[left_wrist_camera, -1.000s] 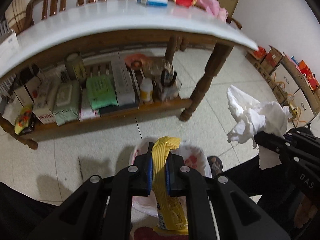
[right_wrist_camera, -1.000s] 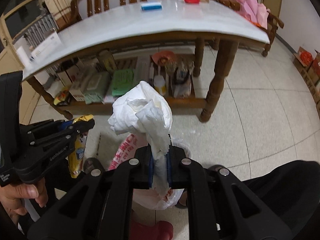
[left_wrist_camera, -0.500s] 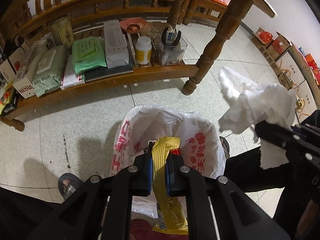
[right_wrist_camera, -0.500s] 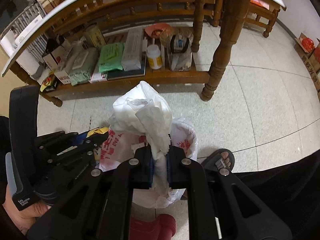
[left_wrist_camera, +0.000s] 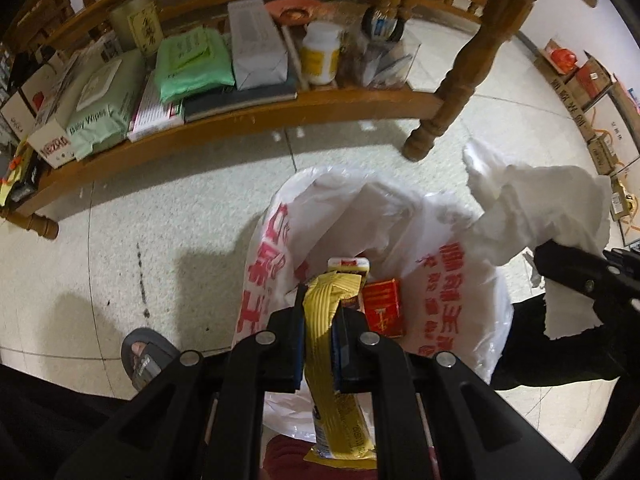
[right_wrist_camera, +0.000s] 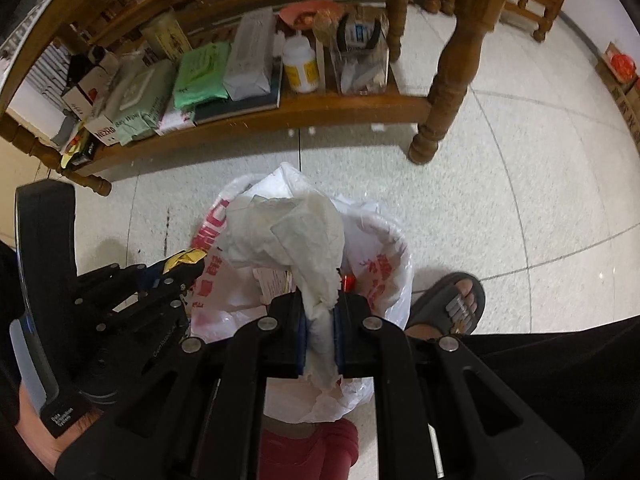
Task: Collect trash
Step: 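Open both tools to drop the wrapper and tissue into the bag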
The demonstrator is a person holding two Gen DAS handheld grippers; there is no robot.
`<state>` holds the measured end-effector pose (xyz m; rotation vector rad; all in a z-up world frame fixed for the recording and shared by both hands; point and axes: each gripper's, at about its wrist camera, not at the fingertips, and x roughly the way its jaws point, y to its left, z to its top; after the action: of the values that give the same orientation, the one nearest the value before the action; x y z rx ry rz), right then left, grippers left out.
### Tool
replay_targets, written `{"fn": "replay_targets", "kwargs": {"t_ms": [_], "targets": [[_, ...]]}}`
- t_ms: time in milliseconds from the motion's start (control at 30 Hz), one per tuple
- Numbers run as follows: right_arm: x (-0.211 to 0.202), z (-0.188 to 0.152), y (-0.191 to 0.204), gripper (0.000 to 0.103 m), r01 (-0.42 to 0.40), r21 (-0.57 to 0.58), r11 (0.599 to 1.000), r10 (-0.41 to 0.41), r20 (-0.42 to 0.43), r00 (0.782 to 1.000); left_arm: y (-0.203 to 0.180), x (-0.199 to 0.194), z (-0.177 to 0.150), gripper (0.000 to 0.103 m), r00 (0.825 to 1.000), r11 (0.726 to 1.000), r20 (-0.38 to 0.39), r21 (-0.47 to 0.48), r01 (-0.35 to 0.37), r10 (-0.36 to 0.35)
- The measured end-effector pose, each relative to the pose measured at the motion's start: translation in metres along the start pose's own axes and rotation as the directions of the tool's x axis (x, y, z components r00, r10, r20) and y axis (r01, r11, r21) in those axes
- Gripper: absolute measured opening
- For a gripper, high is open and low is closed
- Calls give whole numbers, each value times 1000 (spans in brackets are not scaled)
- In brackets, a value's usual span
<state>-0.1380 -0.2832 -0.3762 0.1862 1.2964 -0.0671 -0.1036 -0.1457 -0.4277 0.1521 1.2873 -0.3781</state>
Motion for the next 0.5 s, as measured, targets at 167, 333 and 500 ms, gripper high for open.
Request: {"fn": "replay_targets", "kwargs": {"t_ms": [167, 333, 500], "targets": [[26, -2, -4, 10, -5, 27, 1000, 6, -68, 998, -1, 11, -1, 11, 1000, 1000, -22, 2, 15, -15], [41, -2, 0, 11, 4, 24, 1000, -2, -96, 995, -9, 24, -8, 12, 999, 999, -52, 52, -1, 3], [52, -1, 1, 13, -3, 33, 999, 7, -130, 991, -6, 30, -10, 16, 998, 999, -69, 49, -5, 9]]}}
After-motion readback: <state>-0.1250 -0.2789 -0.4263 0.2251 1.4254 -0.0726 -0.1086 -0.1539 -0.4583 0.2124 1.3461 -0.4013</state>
